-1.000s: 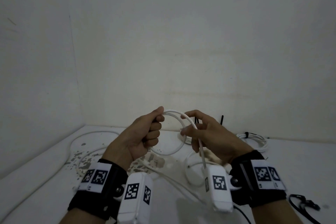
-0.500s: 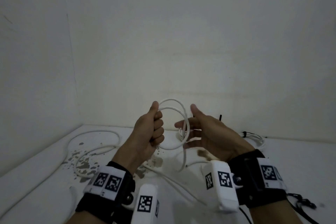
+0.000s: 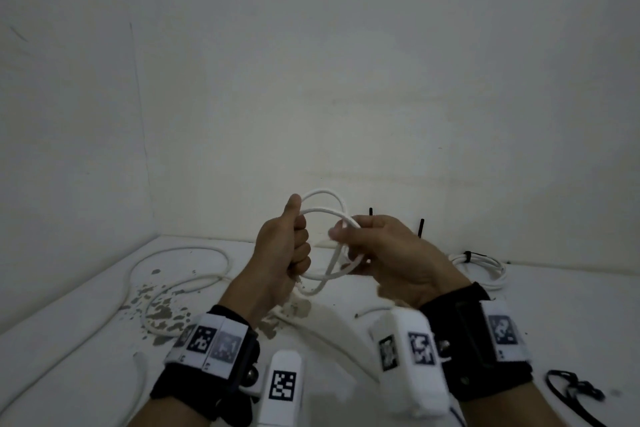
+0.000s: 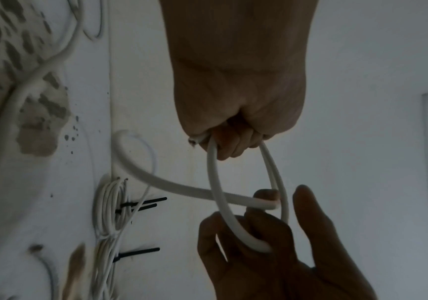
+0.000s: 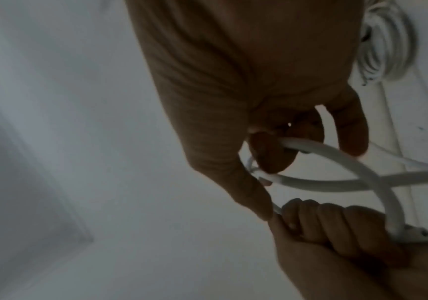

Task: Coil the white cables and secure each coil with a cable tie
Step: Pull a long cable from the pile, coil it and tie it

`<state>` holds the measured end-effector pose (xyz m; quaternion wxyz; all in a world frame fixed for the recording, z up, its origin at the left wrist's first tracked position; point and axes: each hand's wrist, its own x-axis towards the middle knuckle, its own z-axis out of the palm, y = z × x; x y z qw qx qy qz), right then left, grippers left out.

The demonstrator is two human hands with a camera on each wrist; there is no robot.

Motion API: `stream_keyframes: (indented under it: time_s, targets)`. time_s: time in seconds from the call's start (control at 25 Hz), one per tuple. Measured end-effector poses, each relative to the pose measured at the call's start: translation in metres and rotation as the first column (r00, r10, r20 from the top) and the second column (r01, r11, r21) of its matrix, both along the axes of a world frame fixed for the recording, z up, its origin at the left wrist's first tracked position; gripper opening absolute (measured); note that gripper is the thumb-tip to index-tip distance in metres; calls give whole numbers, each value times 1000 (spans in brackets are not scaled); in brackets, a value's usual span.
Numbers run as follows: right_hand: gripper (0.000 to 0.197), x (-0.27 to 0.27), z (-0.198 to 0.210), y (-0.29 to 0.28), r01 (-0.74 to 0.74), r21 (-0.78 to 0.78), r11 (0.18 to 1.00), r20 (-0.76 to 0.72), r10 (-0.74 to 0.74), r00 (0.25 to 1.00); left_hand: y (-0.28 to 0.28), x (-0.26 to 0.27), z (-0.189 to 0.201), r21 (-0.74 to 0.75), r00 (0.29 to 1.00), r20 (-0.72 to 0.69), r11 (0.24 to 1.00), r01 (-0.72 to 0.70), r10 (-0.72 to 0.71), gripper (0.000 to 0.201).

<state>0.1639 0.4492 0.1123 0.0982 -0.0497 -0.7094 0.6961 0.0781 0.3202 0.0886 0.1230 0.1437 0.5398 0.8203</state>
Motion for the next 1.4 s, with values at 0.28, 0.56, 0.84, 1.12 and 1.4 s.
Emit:
stream_keyframes:
  time_s: [0.28, 0.56, 0.84, 1.12, 1.4]
  targets:
    - [18, -3, -13, -27, 544, 624, 561, -378, -392, 839, -1, 4, 3, -74, 993, -117, 997, -36, 27, 48]
    - [36, 2, -7, -36, 558, 645, 523, -388, -406, 828, -5, -1, -1, -141, 980, -194, 987, -75, 47, 48]
    - [21, 0, -11, -33, 467, 738, 487, -327, -346, 879, -15, -11, -2, -253, 918, -379, 942, -221, 114, 53]
    - [20, -2, -7, -12, 371, 426, 825, -287, -265, 921, -20, -17, 4, -88, 989, -124, 994, 69, -79, 42]
    - [24, -8, -13, -1, 332, 343, 879, -247, -256, 935, -18, -19, 1, 95, 971, -94, 969, 230, -221, 28]
